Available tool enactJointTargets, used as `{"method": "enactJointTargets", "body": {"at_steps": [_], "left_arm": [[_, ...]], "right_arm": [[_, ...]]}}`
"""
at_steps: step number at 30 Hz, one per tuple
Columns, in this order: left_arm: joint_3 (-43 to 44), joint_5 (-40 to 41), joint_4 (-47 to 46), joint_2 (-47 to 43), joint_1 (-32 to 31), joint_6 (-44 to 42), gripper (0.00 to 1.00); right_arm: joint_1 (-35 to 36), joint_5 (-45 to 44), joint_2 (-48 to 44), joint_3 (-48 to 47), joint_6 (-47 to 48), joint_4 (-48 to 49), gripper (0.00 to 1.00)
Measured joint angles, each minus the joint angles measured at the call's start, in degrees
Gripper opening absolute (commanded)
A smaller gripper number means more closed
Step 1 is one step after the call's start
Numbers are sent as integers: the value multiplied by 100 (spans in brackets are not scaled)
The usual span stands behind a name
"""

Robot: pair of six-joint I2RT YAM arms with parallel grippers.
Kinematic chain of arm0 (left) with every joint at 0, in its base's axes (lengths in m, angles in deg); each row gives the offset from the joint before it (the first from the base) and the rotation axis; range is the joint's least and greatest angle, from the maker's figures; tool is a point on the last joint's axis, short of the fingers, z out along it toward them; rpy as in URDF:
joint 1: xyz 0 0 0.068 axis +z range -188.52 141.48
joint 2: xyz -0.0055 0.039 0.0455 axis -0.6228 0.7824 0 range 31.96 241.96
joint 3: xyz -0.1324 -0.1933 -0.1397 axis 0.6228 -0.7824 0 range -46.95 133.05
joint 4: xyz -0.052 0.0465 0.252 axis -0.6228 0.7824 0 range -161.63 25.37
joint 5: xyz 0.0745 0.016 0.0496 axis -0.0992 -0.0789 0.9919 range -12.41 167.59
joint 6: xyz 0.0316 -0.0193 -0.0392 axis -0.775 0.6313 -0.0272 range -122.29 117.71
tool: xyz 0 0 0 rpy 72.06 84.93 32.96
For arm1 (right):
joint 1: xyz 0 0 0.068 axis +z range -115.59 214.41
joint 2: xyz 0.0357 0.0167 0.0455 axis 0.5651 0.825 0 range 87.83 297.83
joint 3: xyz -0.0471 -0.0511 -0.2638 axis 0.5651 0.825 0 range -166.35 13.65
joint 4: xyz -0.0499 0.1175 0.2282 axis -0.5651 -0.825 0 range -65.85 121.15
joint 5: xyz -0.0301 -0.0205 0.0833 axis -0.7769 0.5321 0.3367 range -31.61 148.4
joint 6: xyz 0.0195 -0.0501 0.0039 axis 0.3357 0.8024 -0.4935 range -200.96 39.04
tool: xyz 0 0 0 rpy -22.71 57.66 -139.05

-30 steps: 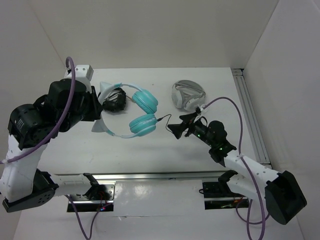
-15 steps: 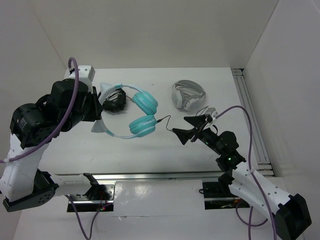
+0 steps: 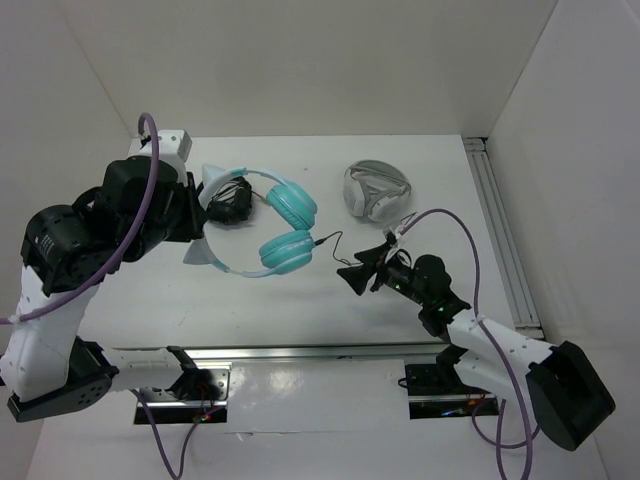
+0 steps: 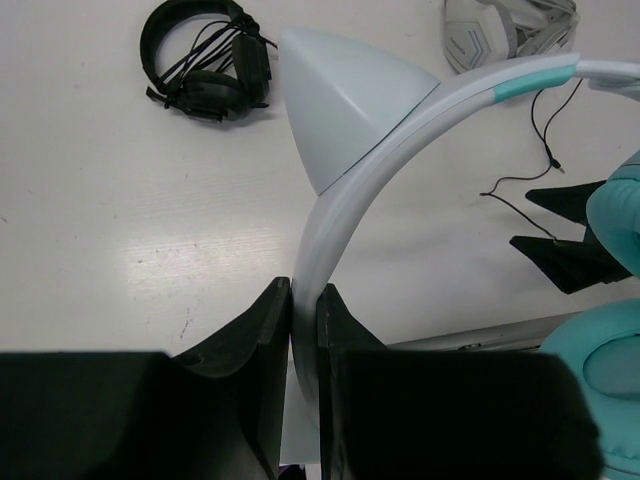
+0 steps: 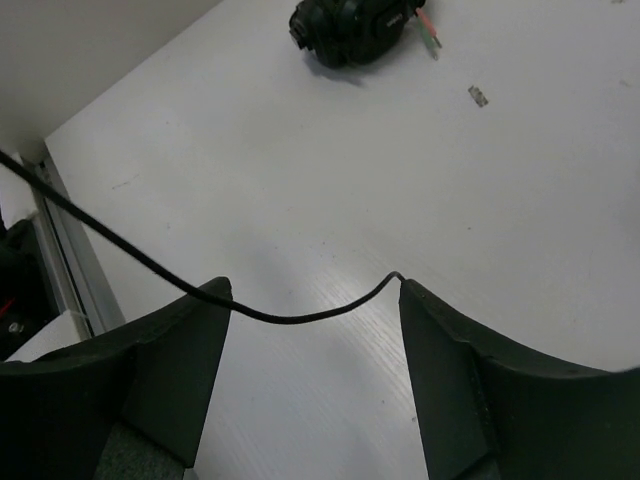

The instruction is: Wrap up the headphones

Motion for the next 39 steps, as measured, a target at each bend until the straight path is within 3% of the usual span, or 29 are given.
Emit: {"method": "enactJointTargets", "body": {"at_steps": [1,2,5,14,16,17,25,29,33,39], "left_arm": [[9,-4,2,4,0,0,0],[20,-11,2,11,0,0,0],[39,-13,2,13,0,0,0],[-4,-13,-4,4,0,0,0],[-57,-13,-2,-7,0,0,0],[-68,-13,0,-7,0,0,0],[-79,-17,-4,-17,0,-2,0],[-79,-50,-7,-17,0,-2,0],[-131,-87,-46,-28,0,-2,0],[-332,-118,-103,-31,0,2,0]], "right_arm": [[0,0,151,0,-7,66,70],[0,-9,278,-2,-2,114,59],[0,-17,717,-28,9,284,38],[0,-144,1102,-293,61,616,33],[0,-205,1093,-352,92,686,64],[0,-245,1091,-365,101,708,72],[57,-365,1121,-435,299,726,75],[118,-343,1340,-562,352,754,67],[122,-293,1665,-627,404,807,42],[160,-212,1834,-780,431,881,21]]}}
